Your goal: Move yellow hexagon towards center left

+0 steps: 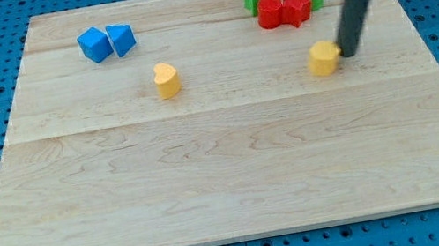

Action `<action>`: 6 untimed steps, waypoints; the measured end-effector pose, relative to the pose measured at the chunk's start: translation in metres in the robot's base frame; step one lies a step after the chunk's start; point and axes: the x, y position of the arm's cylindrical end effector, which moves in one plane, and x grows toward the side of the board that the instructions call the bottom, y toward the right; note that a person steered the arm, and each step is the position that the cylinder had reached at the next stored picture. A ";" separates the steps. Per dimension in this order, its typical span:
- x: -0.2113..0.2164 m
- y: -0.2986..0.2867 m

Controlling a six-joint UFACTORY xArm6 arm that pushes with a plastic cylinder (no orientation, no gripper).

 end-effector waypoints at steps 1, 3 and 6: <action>0.000 -0.098; 0.037 -0.081; -0.015 -0.268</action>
